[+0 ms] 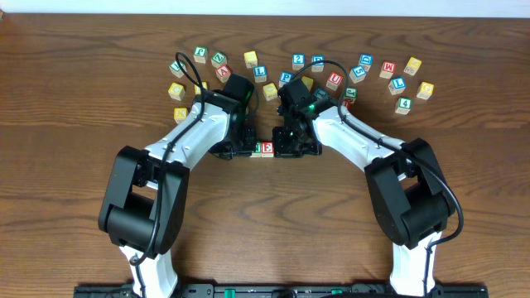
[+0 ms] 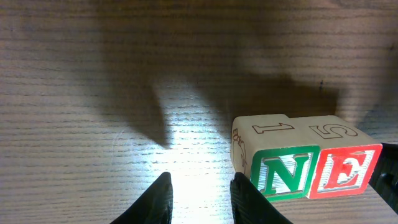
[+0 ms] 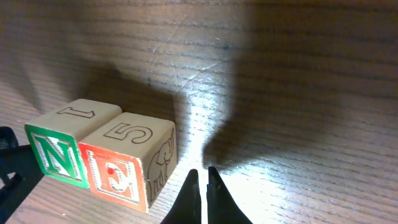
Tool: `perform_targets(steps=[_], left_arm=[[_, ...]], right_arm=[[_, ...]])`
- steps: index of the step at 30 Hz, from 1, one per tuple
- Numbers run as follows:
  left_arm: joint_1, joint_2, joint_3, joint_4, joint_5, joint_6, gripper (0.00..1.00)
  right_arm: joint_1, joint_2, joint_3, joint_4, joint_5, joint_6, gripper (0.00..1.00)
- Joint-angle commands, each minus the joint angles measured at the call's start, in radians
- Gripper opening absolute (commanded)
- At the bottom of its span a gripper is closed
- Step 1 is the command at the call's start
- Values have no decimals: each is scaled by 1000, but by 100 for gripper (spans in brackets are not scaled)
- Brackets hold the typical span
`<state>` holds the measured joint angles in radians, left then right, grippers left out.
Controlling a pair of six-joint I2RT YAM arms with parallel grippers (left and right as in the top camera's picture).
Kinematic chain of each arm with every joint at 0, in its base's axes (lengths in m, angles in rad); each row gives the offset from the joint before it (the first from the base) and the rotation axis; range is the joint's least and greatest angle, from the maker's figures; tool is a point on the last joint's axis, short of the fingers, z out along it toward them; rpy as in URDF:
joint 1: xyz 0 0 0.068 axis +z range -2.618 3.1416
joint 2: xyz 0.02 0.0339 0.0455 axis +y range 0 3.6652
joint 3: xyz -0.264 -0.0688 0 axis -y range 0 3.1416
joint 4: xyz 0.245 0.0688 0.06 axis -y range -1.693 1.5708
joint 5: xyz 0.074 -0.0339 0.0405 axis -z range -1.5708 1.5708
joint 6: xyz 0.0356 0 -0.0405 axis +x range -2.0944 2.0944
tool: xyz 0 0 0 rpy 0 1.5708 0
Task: Spell out NEURIPS
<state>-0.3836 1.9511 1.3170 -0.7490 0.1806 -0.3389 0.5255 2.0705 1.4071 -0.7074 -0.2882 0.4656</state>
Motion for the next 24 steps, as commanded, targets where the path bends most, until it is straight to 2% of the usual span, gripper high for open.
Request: perform_targets(steps=[1, 11, 24], left_arm=[[-3, 13, -9, -3, -14, 18, 31], [32, 12, -8, -5, -16, 32, 31], [48, 12, -9, 48, -16, 77, 32]], right_arm=[[-3, -2, 13, -3, 18, -11, 1], [-2, -18, 13, 3, 54, -11, 1], [-2, -17, 13, 95, 106, -10, 4]])
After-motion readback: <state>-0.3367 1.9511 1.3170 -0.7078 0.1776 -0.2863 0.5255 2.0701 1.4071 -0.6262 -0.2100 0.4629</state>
